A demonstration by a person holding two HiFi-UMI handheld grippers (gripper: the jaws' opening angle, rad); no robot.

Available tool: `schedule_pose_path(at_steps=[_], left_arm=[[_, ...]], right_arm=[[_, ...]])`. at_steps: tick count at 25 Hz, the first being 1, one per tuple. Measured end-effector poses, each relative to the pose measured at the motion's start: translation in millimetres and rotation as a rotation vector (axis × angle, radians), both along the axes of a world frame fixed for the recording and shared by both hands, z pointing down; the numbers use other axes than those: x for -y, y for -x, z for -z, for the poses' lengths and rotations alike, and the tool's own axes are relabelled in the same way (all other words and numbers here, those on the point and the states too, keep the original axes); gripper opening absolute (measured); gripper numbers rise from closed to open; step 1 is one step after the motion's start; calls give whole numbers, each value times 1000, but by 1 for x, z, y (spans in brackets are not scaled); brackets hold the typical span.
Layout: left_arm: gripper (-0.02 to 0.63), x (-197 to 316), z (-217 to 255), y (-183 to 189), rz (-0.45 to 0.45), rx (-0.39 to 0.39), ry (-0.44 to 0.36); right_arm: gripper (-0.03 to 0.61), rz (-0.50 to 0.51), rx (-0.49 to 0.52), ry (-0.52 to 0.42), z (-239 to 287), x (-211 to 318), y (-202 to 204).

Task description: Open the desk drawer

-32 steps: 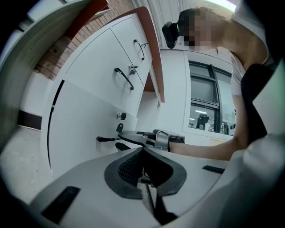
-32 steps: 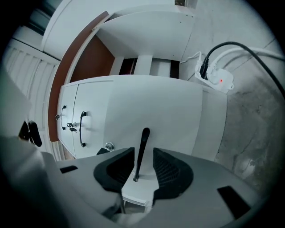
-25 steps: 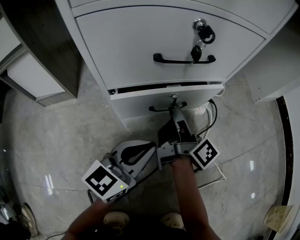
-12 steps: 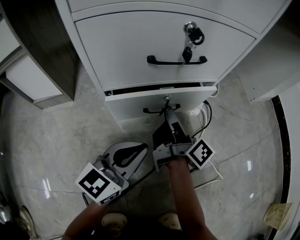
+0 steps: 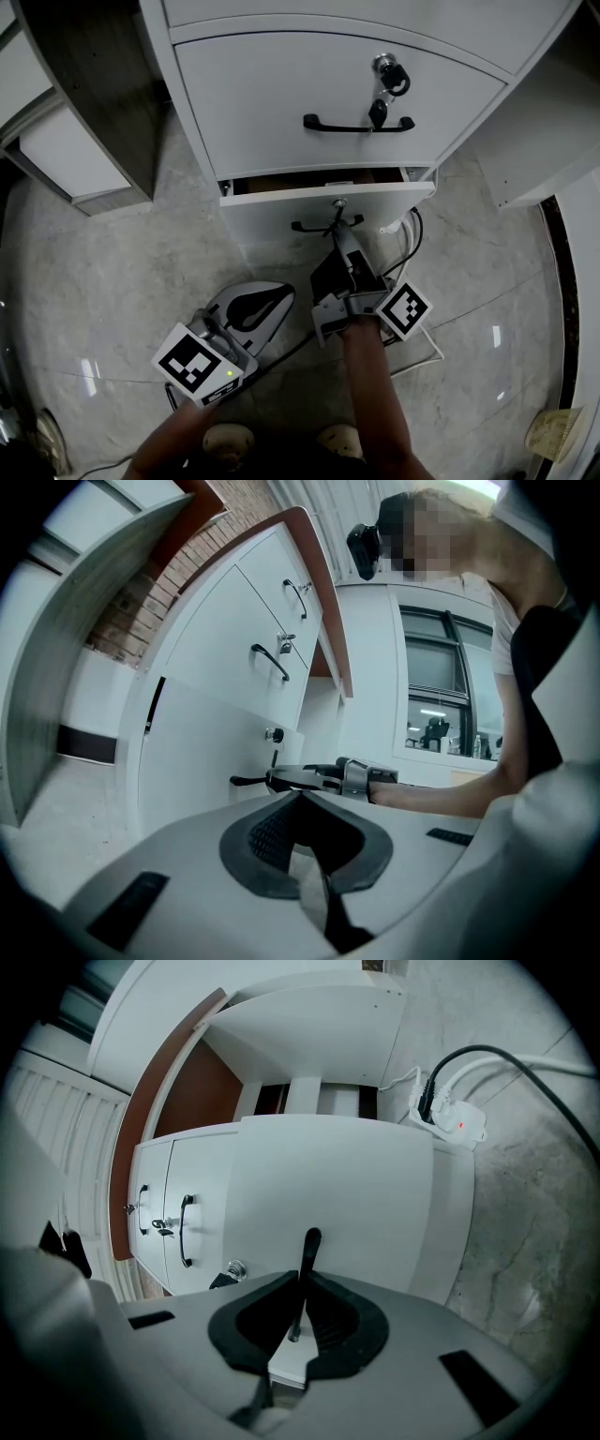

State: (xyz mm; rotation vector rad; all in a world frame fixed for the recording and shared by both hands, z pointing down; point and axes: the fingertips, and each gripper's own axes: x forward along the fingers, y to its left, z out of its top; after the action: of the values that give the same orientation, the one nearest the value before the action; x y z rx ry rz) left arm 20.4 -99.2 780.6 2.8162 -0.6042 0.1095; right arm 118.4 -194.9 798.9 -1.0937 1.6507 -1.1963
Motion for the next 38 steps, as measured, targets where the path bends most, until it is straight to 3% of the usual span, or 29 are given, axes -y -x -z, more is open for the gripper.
schedule_pose_path(at_steps=[38], left_arm=[[9,-37,45,-7,-45,-20,-97]], right_arm=[[38,-5,-19,34,-1,-67,0]])
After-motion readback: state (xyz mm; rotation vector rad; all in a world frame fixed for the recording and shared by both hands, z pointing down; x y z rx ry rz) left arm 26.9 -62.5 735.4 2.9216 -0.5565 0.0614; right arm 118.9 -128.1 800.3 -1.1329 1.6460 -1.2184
